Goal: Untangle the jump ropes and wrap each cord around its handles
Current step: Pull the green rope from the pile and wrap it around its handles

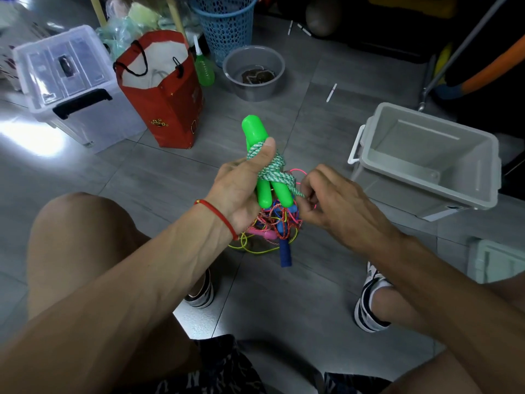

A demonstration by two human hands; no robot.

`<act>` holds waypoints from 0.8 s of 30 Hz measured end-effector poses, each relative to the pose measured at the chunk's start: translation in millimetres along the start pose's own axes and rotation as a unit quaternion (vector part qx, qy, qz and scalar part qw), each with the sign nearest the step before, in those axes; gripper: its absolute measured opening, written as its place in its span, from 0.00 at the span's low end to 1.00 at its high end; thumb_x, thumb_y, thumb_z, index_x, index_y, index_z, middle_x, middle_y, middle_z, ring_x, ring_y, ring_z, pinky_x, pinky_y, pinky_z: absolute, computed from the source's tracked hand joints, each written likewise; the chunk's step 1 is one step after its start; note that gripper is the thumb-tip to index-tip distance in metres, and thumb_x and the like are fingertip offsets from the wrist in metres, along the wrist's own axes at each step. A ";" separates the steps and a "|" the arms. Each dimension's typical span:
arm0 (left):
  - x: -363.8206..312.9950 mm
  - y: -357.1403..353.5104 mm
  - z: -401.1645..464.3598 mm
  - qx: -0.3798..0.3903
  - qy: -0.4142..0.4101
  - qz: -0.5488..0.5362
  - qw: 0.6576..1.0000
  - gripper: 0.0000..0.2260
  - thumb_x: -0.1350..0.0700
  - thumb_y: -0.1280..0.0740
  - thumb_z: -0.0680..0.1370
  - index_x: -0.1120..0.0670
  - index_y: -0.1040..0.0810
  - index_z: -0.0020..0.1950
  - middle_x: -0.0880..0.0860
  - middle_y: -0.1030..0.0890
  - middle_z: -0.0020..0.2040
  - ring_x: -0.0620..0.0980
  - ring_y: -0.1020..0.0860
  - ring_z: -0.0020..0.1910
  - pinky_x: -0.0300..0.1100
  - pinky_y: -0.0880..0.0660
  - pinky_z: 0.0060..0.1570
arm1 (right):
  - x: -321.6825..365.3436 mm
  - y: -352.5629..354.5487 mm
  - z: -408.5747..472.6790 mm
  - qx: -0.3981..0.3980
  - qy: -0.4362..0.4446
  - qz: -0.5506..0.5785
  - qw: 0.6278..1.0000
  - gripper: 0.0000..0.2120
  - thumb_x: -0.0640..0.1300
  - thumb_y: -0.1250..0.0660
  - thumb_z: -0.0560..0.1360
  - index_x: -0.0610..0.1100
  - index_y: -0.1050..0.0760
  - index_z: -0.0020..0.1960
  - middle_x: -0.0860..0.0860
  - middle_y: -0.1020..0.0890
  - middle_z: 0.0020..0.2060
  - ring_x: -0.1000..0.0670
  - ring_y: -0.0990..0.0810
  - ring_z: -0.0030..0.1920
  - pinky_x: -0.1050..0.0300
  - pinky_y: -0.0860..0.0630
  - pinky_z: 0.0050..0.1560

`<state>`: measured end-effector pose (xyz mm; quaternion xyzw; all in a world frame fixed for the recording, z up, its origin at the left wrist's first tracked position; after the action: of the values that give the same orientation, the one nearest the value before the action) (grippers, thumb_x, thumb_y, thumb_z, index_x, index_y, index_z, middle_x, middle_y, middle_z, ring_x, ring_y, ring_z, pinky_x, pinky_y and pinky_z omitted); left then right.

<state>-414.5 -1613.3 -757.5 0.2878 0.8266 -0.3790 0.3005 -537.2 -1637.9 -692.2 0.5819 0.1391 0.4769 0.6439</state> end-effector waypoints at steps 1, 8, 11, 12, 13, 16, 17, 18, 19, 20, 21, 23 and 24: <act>1.2 -0.5 1.2 0.010 0.017 -0.002 1.000 0.17 0.51 0.28 0.77 0.62 0.25 0.57 0.61 0.22 0.46 0.57 0.19 0.40 0.52 0.18 0.44 | 4.1 3.9 -0.1 -0.008 0.030 -0.034 0.999 0.12 0.49 0.42 0.75 0.40 0.27 0.43 0.46 0.25 0.40 0.46 0.23 0.37 0.54 0.28 0.41; 12.0 -18.4 1.0 0.104 0.112 -0.044 0.987 0.18 0.44 0.37 0.81 0.57 0.29 0.61 0.62 0.27 0.58 0.59 0.26 0.59 0.60 0.27 0.63 | 7.6 13.0 -8.9 -0.051 0.089 -0.124 0.987 0.05 0.41 0.37 0.74 0.40 0.28 0.41 0.45 0.26 0.38 0.43 0.24 0.37 0.48 0.23 0.39; 15.4 -24.9 0.9 0.138 0.113 -0.018 0.984 0.16 0.44 0.39 0.81 0.55 0.26 0.57 0.59 0.23 0.52 0.57 0.23 0.54 0.58 0.22 0.55 | -12.7 20.9 -13.9 -0.061 0.009 0.021 0.998 0.05 0.42 0.35 0.74 0.41 0.28 0.42 0.48 0.25 0.39 0.46 0.25 0.37 0.50 0.25 0.40; 17.6 -26.8 1.0 0.148 0.112 -0.011 0.983 0.17 0.43 0.40 0.82 0.55 0.25 0.57 0.58 0.22 0.52 0.57 0.22 0.54 0.58 0.23 0.57 | -20.9 23.6 -16.1 -0.070 -0.024 0.087 0.993 0.05 0.41 0.33 0.73 0.41 0.28 0.42 0.49 0.24 0.38 0.48 0.24 0.37 0.50 0.25 0.40; 18.9 -28.1 1.1 0.151 0.109 -0.005 0.983 0.18 0.42 0.41 0.82 0.55 0.24 0.57 0.57 0.21 0.53 0.56 0.22 0.55 0.59 0.26 0.61 | -28.9 25.4 -18.2 -0.079 -0.057 0.148 0.984 0.06 0.39 0.30 0.73 0.41 0.27 0.41 0.50 0.22 0.37 0.48 0.23 0.36 0.50 0.24 0.40; 25.5 -32.9 2.4 0.158 0.093 -0.001 0.983 0.18 0.43 0.39 0.82 0.55 0.22 0.60 0.56 0.20 0.51 0.55 0.21 0.52 0.54 0.27 0.63 | -40.4 27.1 -21.7 -0.085 -0.104 0.236 0.962 0.09 0.37 0.26 0.71 0.42 0.25 0.39 0.49 0.20 0.37 0.49 0.20 0.36 0.49 0.21 0.41; 29.4 -35.3 1.5 0.158 0.091 0.002 0.983 0.16 0.45 0.37 0.81 0.56 0.23 0.60 0.56 0.20 0.50 0.54 0.21 0.50 0.52 0.25 0.61 | -39.1 28.2 -21.5 -0.078 -0.098 0.233 0.964 0.09 0.35 0.25 0.70 0.42 0.25 0.39 0.49 0.20 0.37 0.49 0.20 0.37 0.50 0.22 0.41; 33.8 -38.2 0.5 0.158 0.088 0.010 0.983 0.15 0.48 0.35 0.81 0.57 0.23 0.60 0.56 0.21 0.51 0.53 0.21 0.49 0.50 0.24 0.58 | -37.1 28.5 -21.5 -0.069 -0.092 0.227 0.967 0.09 0.34 0.25 0.69 0.42 0.25 0.39 0.49 0.20 0.37 0.50 0.20 0.37 0.50 0.22 0.42; 38.2 -39.5 0.6 0.153 0.082 0.025 0.984 0.14 0.51 0.33 0.79 0.57 0.24 0.60 0.57 0.21 0.51 0.52 0.21 0.49 0.50 0.23 0.58 | -34.8 28.6 -21.9 -0.059 -0.087 0.223 0.969 0.09 0.33 0.25 0.69 0.42 0.24 0.41 0.50 0.20 0.37 0.50 0.21 0.37 0.51 0.22 0.42; 42.9 -39.3 1.5 0.143 0.075 0.043 0.986 0.13 0.52 0.31 0.78 0.58 0.23 0.59 0.58 0.21 0.52 0.52 0.21 0.48 0.50 0.22 0.57 | -32.5 28.1 -22.7 -0.048 -0.083 0.219 0.971 0.10 0.33 0.24 0.69 0.42 0.23 0.43 0.51 0.20 0.38 0.51 0.21 0.37 0.52 0.22 0.43; 46.5 -39.4 1.0 0.131 0.072 0.061 0.987 0.14 0.53 0.30 0.76 0.58 0.22 0.58 0.58 0.20 0.52 0.52 0.20 0.48 0.51 0.20 0.54 | -30.6 26.9 -23.8 -0.037 -0.080 0.217 0.972 0.11 0.34 0.24 0.69 0.43 0.23 0.46 0.52 0.20 0.39 0.51 0.21 0.38 0.53 0.22 0.44; 51.5 -36.4 2.8 0.105 0.079 0.087 0.988 0.14 0.53 0.28 0.75 0.57 0.20 0.57 0.58 0.20 0.51 0.52 0.19 0.46 0.48 0.20 0.46 | -28.5 24.6 -25.6 -0.021 -0.080 0.215 0.973 0.12 0.35 0.24 0.70 0.44 0.22 0.50 0.54 0.20 0.40 0.52 0.21 0.40 0.54 0.22 0.45; 52.3 -36.1 3.2 0.096 0.081 0.092 0.988 0.13 0.53 0.27 0.75 0.57 0.20 0.57 0.58 0.19 0.51 0.52 0.19 0.46 0.47 0.20 0.44 | -28.4 24.5 -26.6 -0.019 -0.079 0.214 0.973 0.12 0.36 0.24 0.70 0.44 0.22 0.50 0.54 0.20 0.40 0.52 0.21 0.41 0.55 0.22 0.46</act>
<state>-473.2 -1622.7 -780.2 0.4198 0.7783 -0.4024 0.2368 -582.2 -1646.8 -688.8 0.6215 -0.0494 0.5590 0.5466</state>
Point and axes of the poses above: each hand's wrist, its own z-axis towards the middle knuckle, its own y-axis out of the back of the hand, x = y × z, the point moved 10 cm from there along z, towards the middle knuckle
